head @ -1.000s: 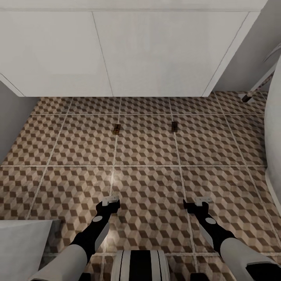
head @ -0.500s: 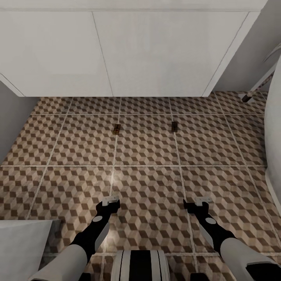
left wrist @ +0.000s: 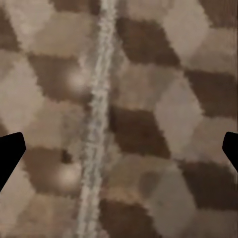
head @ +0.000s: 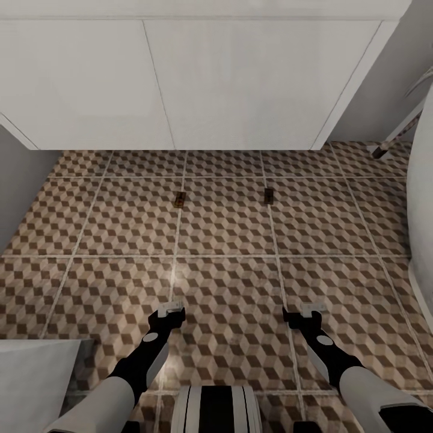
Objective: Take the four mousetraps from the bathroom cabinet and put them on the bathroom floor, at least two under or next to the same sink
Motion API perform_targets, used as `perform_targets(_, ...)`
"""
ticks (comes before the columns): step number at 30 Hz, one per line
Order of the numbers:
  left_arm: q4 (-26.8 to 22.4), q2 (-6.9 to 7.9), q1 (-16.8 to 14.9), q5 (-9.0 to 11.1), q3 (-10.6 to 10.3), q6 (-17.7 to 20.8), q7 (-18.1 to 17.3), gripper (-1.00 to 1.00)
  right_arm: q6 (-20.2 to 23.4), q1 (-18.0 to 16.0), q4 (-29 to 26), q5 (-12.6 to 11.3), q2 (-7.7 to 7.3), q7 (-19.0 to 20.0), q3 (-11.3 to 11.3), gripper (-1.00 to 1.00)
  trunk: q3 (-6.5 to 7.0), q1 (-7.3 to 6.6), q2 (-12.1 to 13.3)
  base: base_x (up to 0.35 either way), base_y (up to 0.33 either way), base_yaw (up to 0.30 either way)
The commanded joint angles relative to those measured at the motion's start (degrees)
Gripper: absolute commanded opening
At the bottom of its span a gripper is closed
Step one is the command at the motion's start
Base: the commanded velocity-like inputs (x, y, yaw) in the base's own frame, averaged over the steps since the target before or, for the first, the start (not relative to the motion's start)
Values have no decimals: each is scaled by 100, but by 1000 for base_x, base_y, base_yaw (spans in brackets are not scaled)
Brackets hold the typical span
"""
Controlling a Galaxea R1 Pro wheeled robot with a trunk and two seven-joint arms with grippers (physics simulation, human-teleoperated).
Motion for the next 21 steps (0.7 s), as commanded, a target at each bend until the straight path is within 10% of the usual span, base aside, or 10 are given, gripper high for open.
perform_targets(1, 4, 5, -3, 60, -48, -23, 44, 100, -19, -2, 4, -60, -4, -20, 50, 100, 20, -3, 1, 0, 0, 0)
perform_targets(21, -2, 5, -3, 59, -56, -23, 59, 100, -37, -2, 4, -56, -7, -12, 56, 100, 463, -55, 27, 0, 0, 0)
